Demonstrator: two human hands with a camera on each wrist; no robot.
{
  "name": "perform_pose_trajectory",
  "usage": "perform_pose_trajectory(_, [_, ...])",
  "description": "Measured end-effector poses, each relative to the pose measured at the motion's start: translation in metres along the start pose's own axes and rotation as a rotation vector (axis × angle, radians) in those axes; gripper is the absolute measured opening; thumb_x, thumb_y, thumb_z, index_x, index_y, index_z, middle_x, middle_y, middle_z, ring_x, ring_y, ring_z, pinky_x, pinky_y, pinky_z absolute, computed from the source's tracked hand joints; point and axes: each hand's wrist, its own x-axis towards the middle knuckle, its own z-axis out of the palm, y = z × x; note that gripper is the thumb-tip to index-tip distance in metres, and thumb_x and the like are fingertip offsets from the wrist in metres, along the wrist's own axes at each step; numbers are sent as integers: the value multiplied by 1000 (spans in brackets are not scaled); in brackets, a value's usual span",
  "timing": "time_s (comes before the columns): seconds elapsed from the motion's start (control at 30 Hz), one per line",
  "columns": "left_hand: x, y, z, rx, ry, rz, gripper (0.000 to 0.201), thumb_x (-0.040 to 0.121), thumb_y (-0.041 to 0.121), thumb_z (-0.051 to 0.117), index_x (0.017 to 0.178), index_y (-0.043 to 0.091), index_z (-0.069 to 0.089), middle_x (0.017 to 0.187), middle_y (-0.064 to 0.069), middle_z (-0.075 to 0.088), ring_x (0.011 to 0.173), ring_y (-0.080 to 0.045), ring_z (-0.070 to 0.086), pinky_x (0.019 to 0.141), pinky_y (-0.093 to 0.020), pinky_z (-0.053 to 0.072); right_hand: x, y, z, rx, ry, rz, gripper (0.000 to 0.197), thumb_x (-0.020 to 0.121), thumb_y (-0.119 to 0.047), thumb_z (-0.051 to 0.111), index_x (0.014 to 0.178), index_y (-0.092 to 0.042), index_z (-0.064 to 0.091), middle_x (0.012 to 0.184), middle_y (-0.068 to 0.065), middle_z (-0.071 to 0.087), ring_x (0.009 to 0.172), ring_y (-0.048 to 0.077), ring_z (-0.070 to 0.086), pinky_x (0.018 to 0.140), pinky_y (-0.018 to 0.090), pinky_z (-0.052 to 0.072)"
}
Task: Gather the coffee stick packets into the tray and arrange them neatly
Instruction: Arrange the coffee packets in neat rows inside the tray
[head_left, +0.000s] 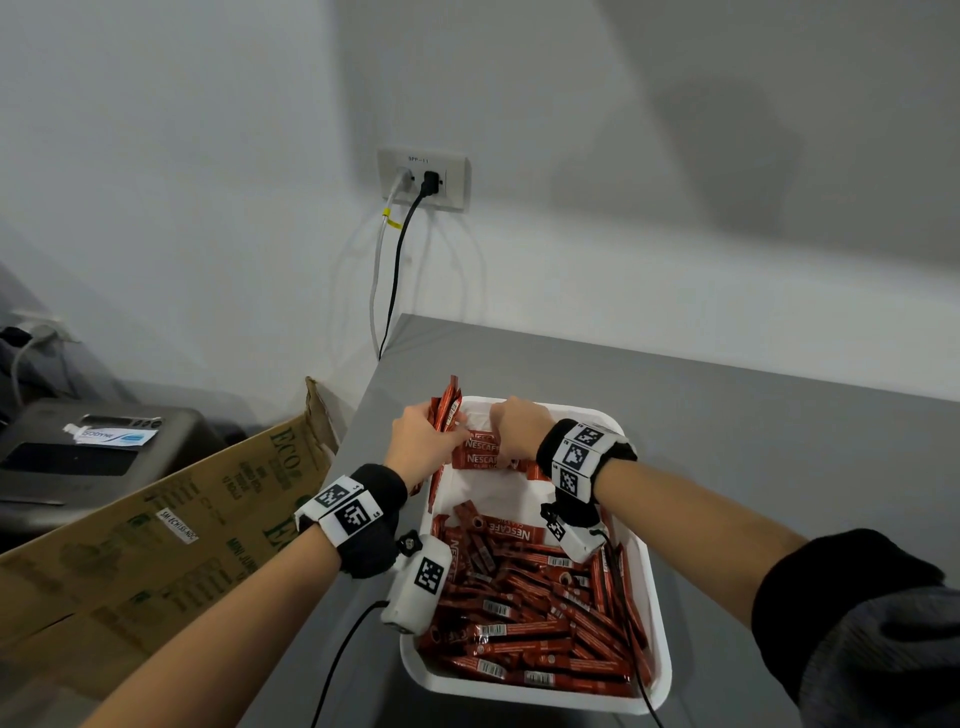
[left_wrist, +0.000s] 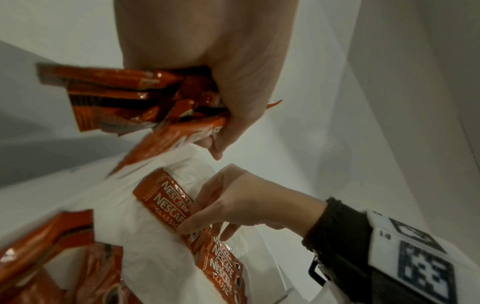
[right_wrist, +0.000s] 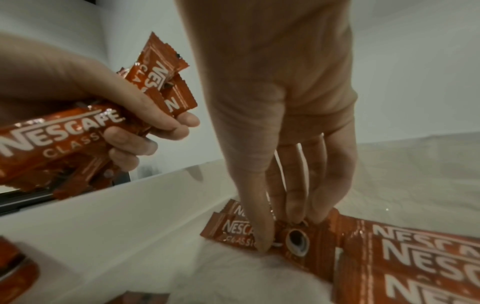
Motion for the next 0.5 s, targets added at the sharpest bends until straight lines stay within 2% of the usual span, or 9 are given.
perform_pose_trajectory(0.1, [1, 0, 0, 3, 1, 5, 14, 83, 9, 66, 96, 6, 64, 76, 0, 61, 61, -7, 56, 50, -8, 44, 1, 0, 1, -25, 4, -4, 42, 74, -22, 79, 107, -6, 59, 106, 10, 64, 89, 24, 61, 73, 32, 49])
perform_pose_trajectory(0.2, [1, -1, -1, 5, -2, 16, 13, 82, 8, 66, 95, 6, 64, 75, 0, 61, 60, -7, 57, 49, -8, 45, 1, 1, 1, -11, 16, -7, 40, 74, -22, 78, 104, -5, 59, 96, 9, 62, 79, 21, 56, 68, 31, 48])
perform_pose_trajectory(0.27, [1, -1, -2, -1, -6, 16, 12, 81, 7, 67, 92, 7, 63, 76, -1, 62, 59, -8, 58, 50, -8, 47, 0, 4, -5, 21, 45, -7, 31, 76, -22, 75, 98, -3, 63, 87, 8, 63, 77, 22, 60, 69, 31, 52])
perform_pose_trajectory(0.33, [2, 0, -2, 10, -29, 3, 12, 80, 7, 68, 90, 9, 61, 76, -2, 62, 60, -11, 59, 55, -13, 50, -4, 12, -18, 160, 152, 4, 20, 85, -19, 65, 94, -2, 66, 88, 11, 68, 75, 23, 63, 69, 32, 54])
perform_pose_trajectory(0.43, [1, 5, 3, 65, -66, 14, 13, 78, 9, 69, 85, 10, 59, 73, -1, 60, 63, -13, 57, 59, -17, 48, -25, 20, -36, 564, 294, -56, 30, 99, -25, 47, 110, -2, 61, 86, 13, 65, 63, 17, 58, 57, 23, 51])
perform_pose_trajectory(0.5, [0, 11, 11, 118, -97, 71, 13, 77, 11, 70, 82, 11, 58, 71, 0, 59, 63, -12, 55, 55, -12, 45, -46, 16, -37, 749, 269, -177, 38, 100, -34, 43, 122, -6, 55, 96, 11, 64, 71, 19, 63, 62, 26, 56])
